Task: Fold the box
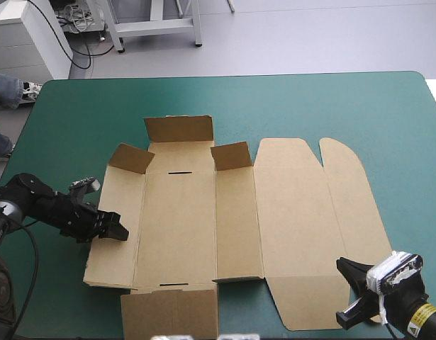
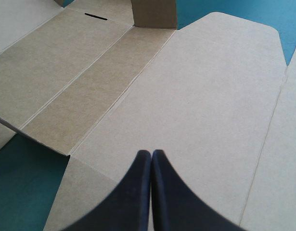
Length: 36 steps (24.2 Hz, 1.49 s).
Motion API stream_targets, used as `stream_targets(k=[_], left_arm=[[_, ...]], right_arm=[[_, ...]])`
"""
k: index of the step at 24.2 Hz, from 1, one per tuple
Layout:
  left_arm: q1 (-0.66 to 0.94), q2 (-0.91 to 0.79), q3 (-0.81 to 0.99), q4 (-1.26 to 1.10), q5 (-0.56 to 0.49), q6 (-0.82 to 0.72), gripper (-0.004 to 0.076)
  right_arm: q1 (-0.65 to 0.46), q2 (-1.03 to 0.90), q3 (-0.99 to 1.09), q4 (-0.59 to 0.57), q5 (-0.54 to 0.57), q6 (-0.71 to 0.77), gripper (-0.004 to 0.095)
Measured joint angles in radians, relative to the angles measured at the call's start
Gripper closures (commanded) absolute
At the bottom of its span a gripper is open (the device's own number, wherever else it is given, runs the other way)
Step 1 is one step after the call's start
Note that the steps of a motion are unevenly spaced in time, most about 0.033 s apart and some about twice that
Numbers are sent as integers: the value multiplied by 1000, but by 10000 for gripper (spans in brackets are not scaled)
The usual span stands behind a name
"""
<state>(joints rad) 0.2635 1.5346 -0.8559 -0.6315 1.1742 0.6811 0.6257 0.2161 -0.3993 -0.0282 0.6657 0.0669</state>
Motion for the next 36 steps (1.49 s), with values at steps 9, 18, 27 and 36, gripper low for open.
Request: stream_targets(k=[9, 18, 27, 36], left_arm=[[0, 0, 0, -27, 13, -30, 704], [0, 0, -8, -36, 35, -23, 731], [-110, 4, -268, 211, 40, -54, 731], [-368, 80, -678, 489, 65, -63, 731]], right_arm=[[0, 0, 0, -2, 0, -3, 930], [0, 0, 0, -8, 0, -7, 930], [0, 0, 0, -8, 0, -7, 930], [0, 0, 0, -8, 0, -7, 930]])
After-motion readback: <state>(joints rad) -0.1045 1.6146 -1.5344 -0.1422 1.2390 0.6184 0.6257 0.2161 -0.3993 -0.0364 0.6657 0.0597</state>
